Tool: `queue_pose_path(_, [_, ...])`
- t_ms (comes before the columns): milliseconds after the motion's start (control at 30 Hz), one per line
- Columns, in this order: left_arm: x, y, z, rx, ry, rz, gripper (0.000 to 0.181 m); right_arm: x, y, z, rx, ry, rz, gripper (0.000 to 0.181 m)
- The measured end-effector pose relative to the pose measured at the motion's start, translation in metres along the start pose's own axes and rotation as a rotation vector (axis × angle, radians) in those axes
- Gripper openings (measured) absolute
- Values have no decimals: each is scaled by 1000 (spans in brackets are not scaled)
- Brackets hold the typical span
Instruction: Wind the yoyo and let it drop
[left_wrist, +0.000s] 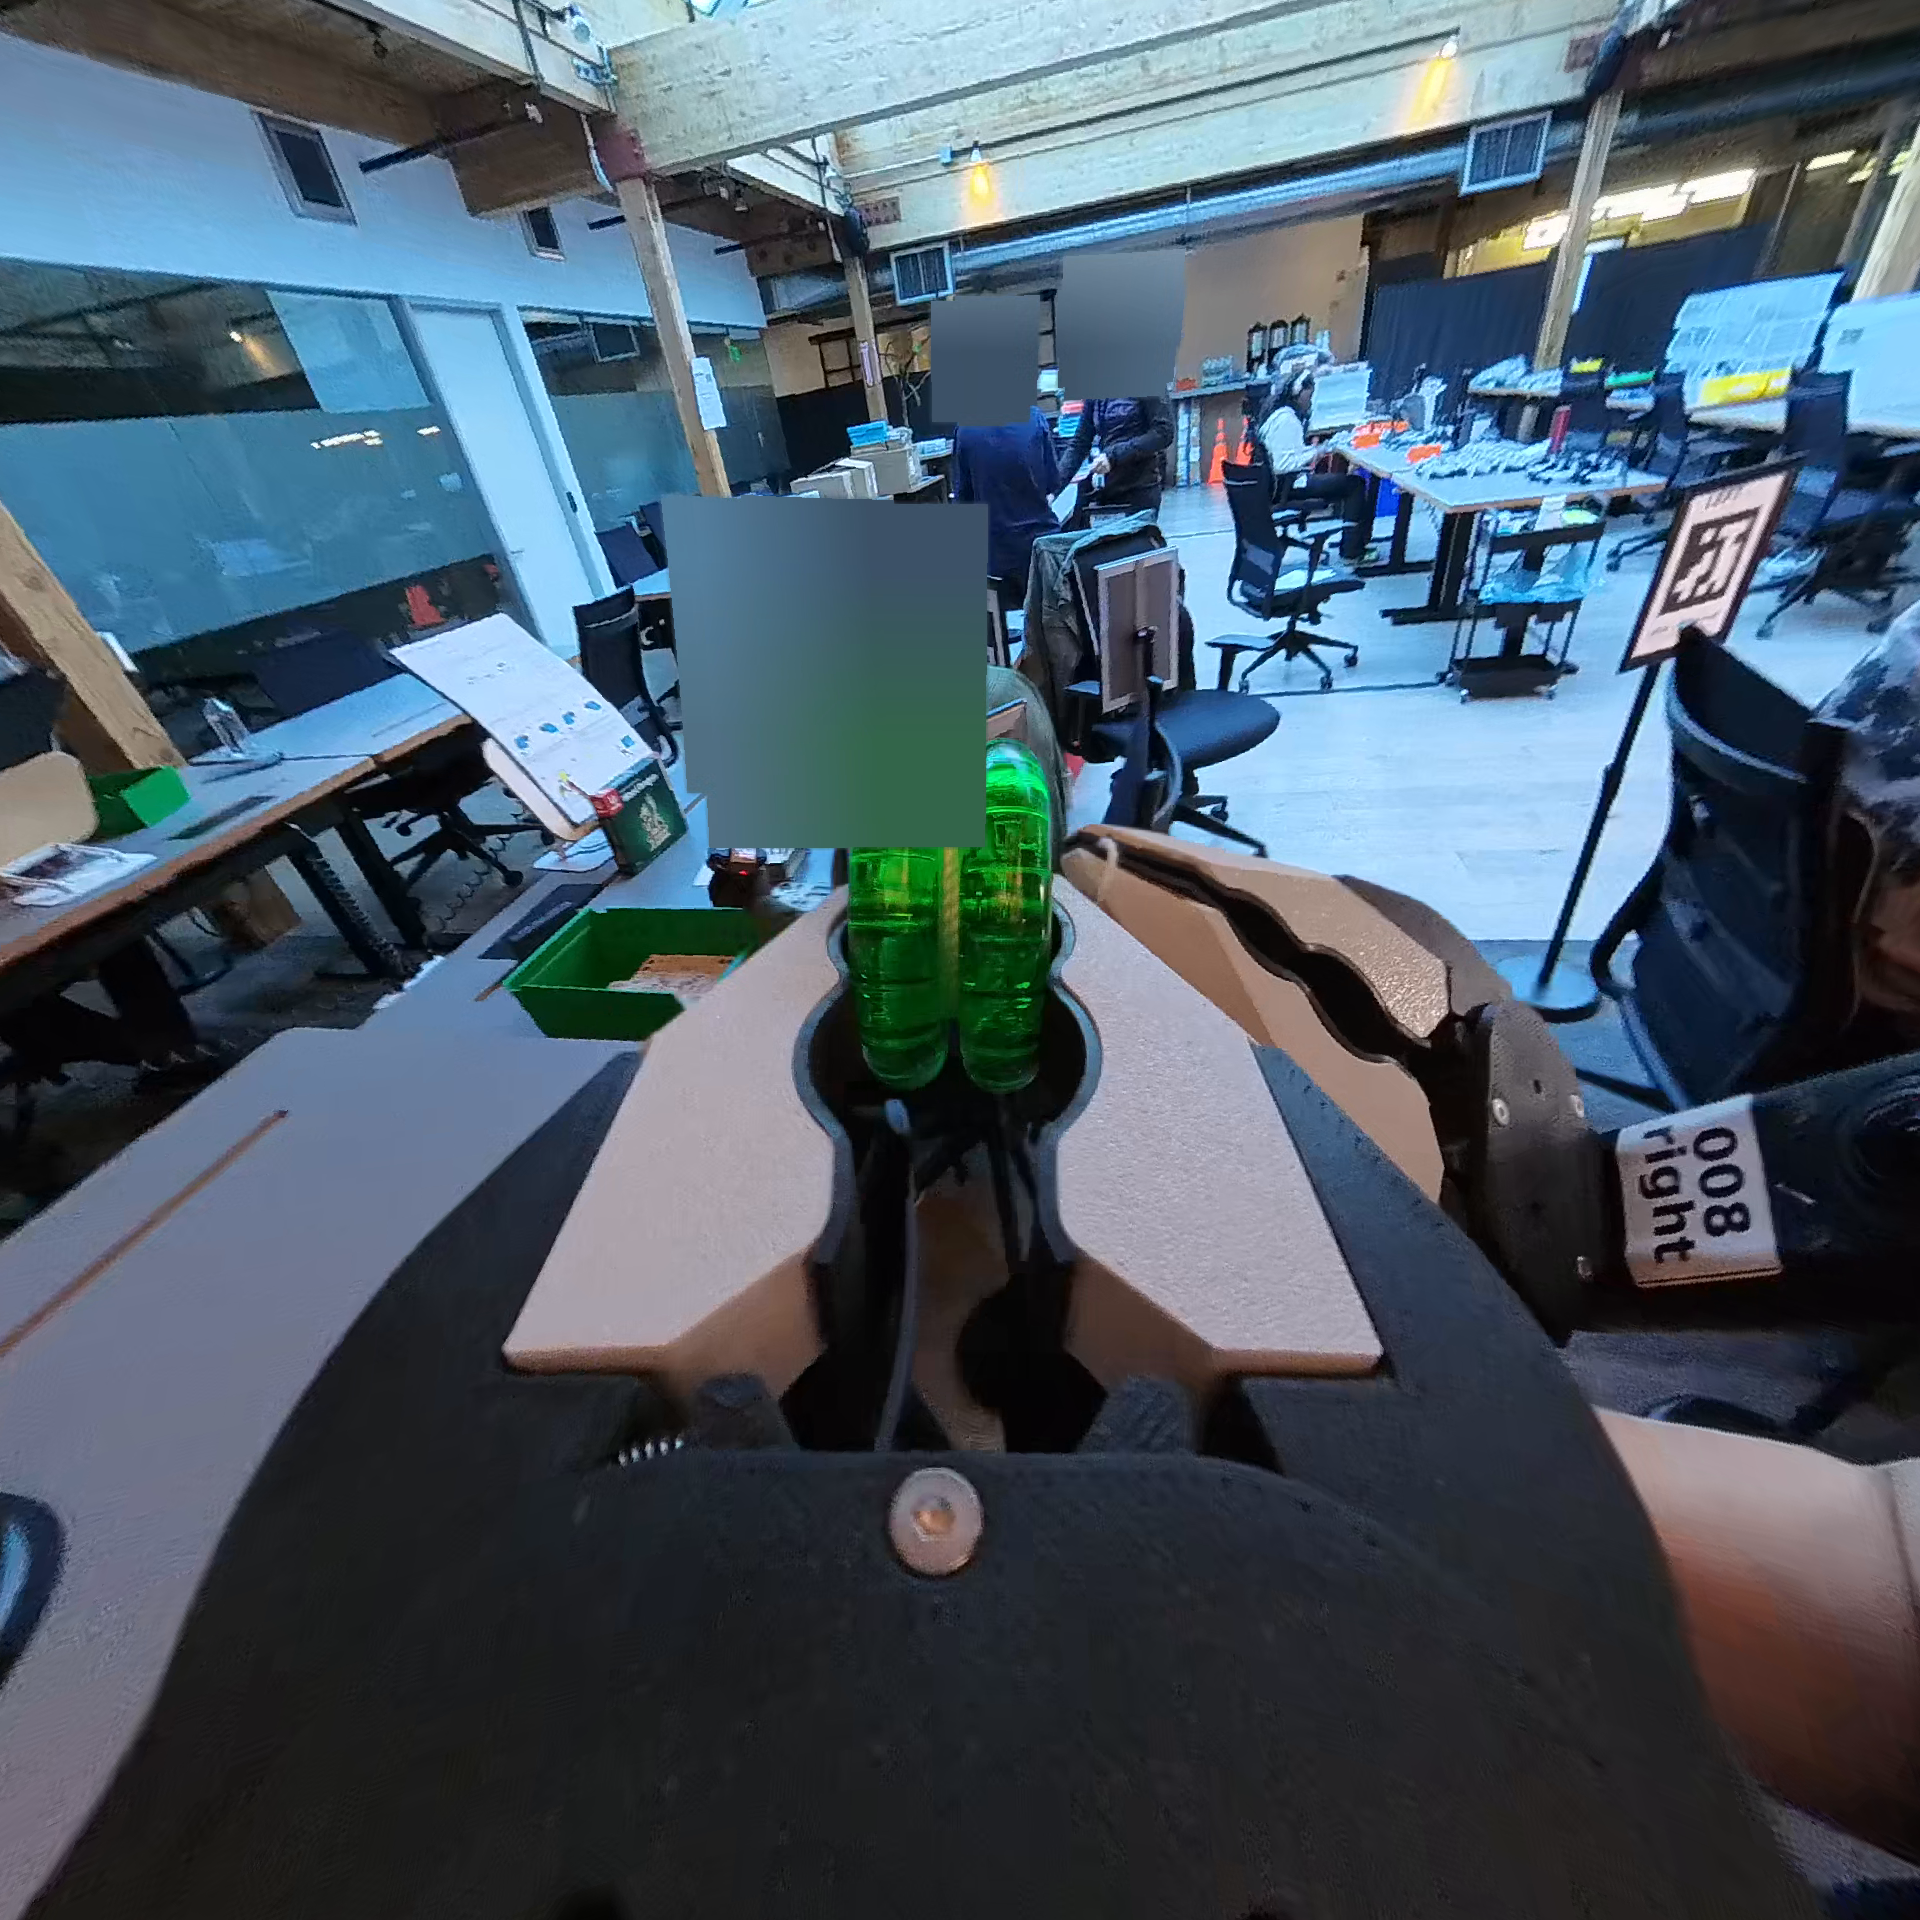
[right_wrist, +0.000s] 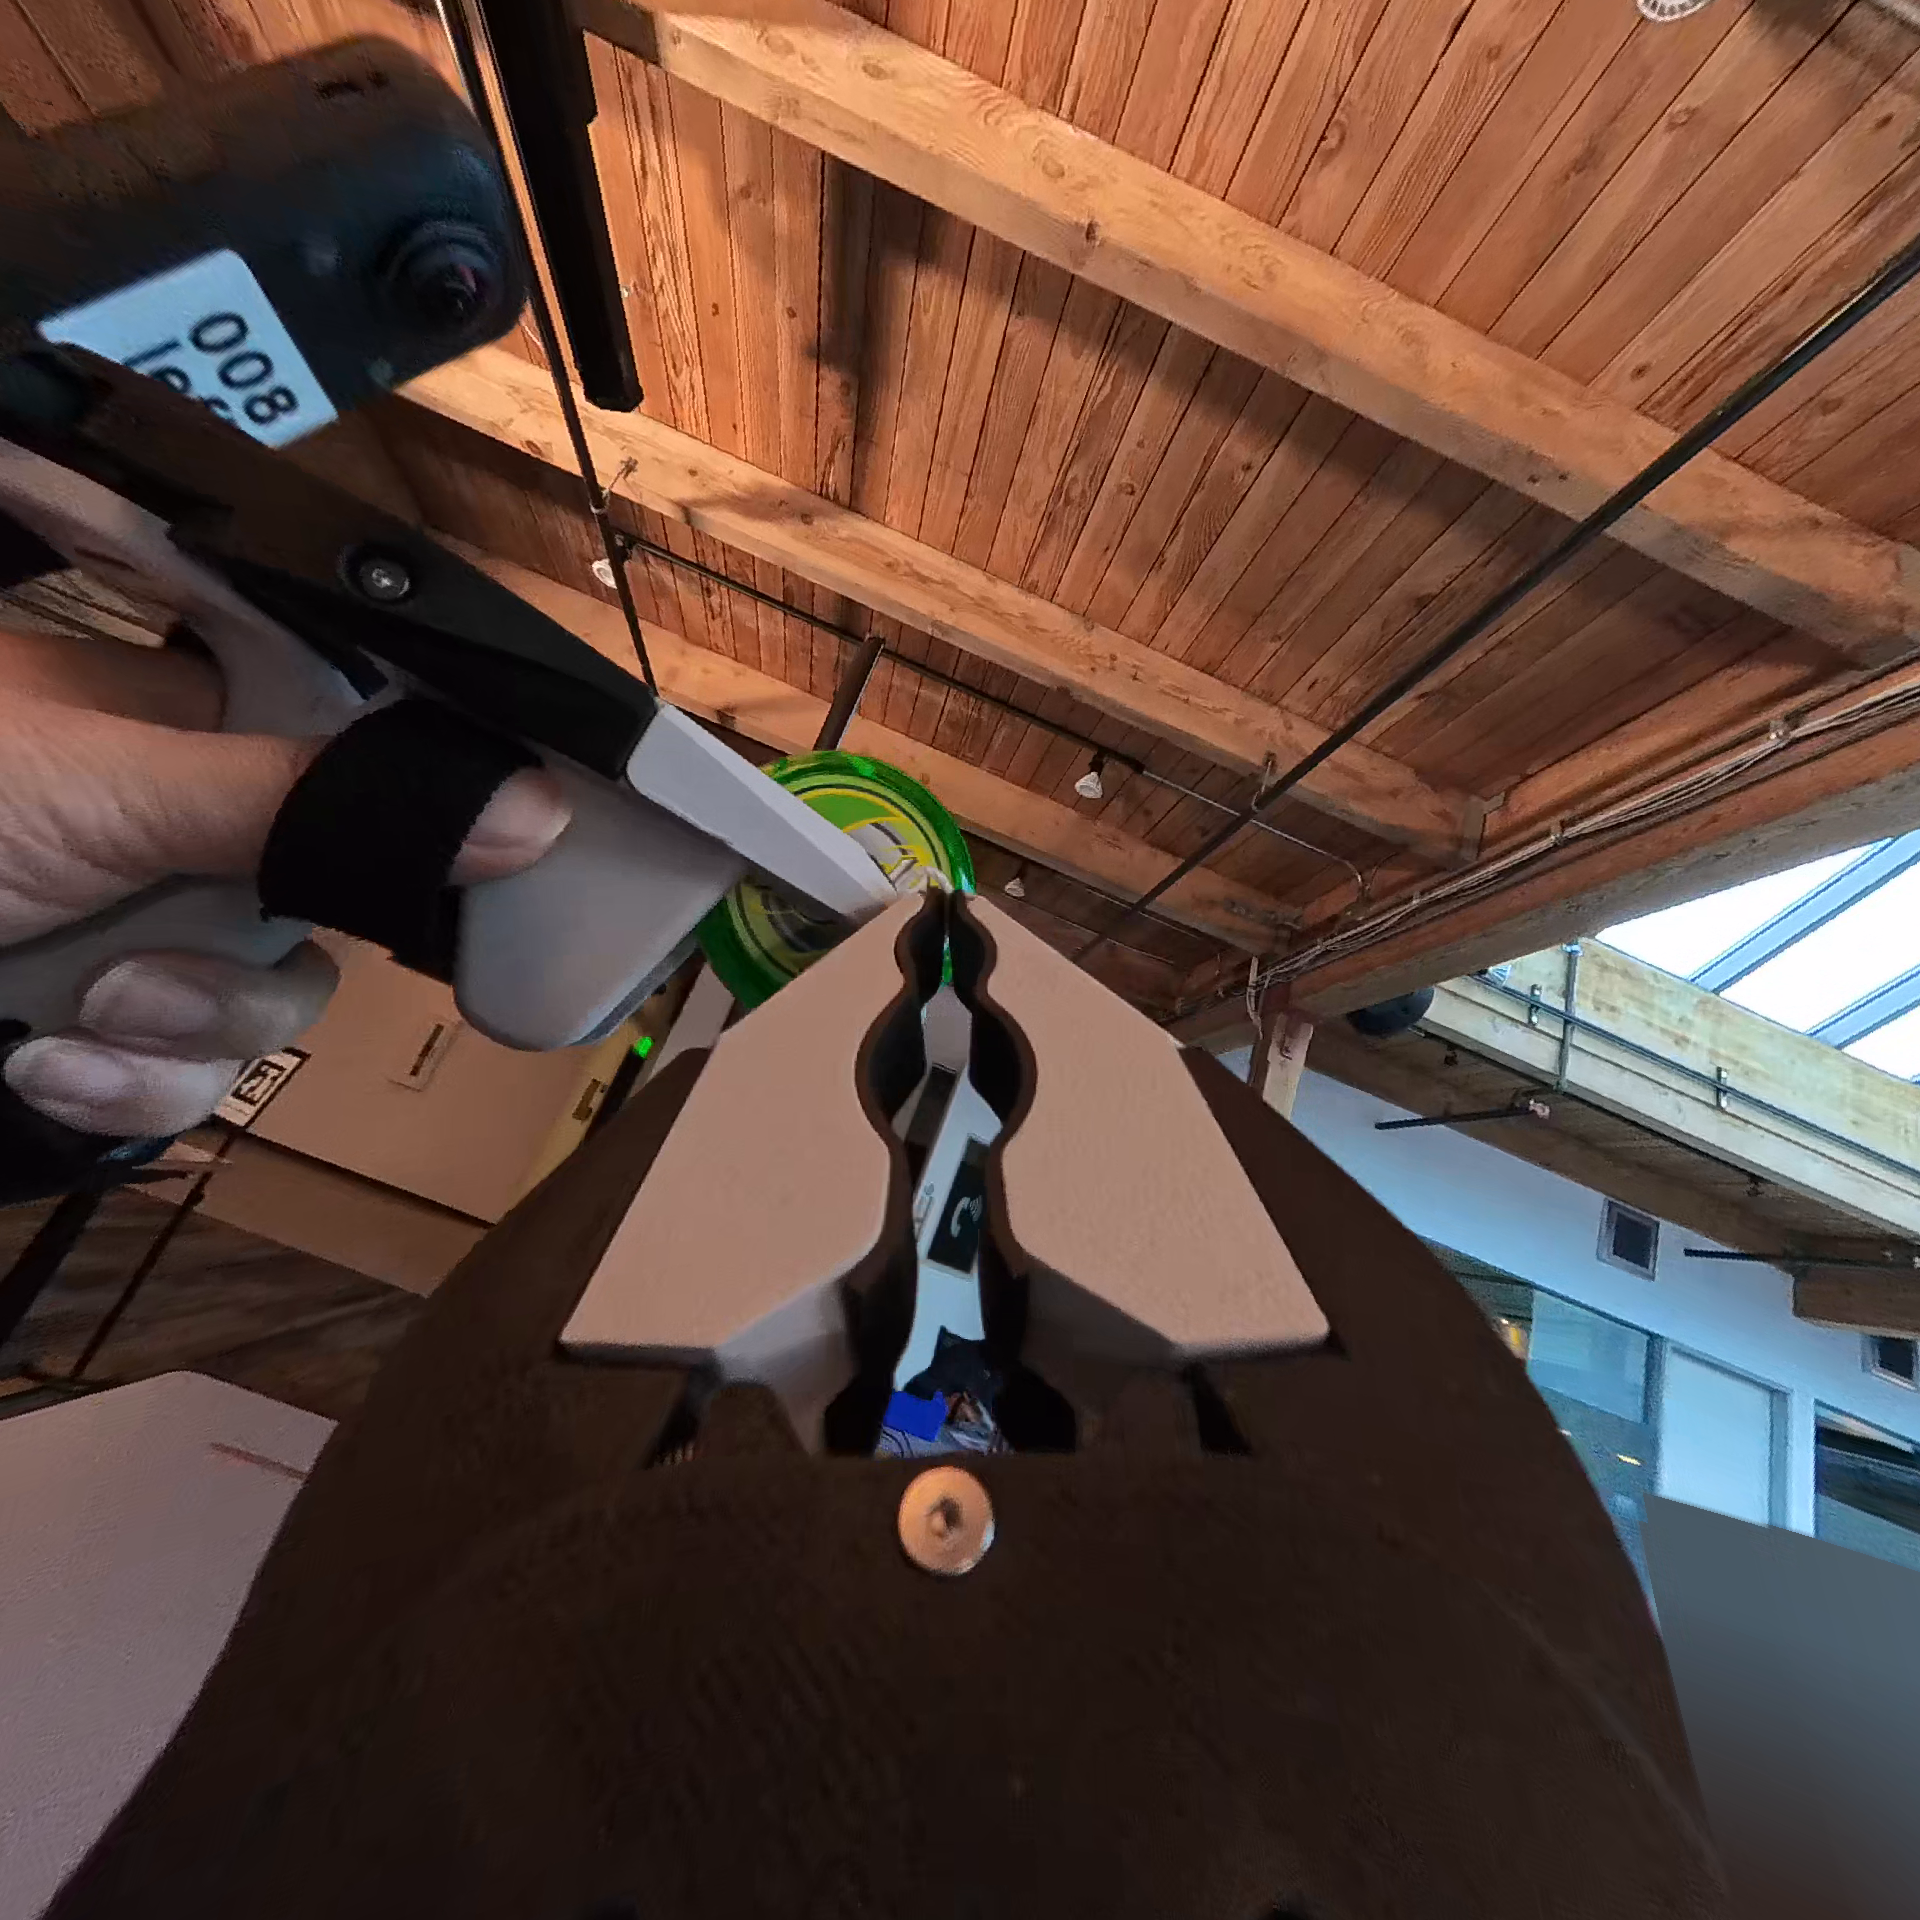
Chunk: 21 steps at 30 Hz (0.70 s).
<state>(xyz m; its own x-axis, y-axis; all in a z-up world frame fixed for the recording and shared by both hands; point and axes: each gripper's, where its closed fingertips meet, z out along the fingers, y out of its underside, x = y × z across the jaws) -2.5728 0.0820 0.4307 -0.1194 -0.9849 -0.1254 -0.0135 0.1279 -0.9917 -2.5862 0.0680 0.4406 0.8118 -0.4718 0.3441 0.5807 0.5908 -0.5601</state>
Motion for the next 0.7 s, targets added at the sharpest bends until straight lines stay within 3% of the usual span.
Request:
queue_pose_path(200, [-6, 10, -6, -14, 6, -65, 28, -12, 1, -2, -8, -77, 87, 0])
queue_pose_path(333, [-22, 17, -18, -3, -56, -128, 28, -23, 7, 3, -22, -188, 312, 0])
queue_pose_path(433, [-41, 26, -38, 25, -142, -201, 28, -46, 13, 15, -34, -352, 530, 0])
queue_pose_path(500, [-56, 39, -61, 46, -234, -258, 28, -72, 18, 26, -64, -518, 695, 0])
queue_pose_path(700, [-93, 91, -167, 102, -627, -398, 28, -172, 26, 62, -138, -947, 1160, 0])
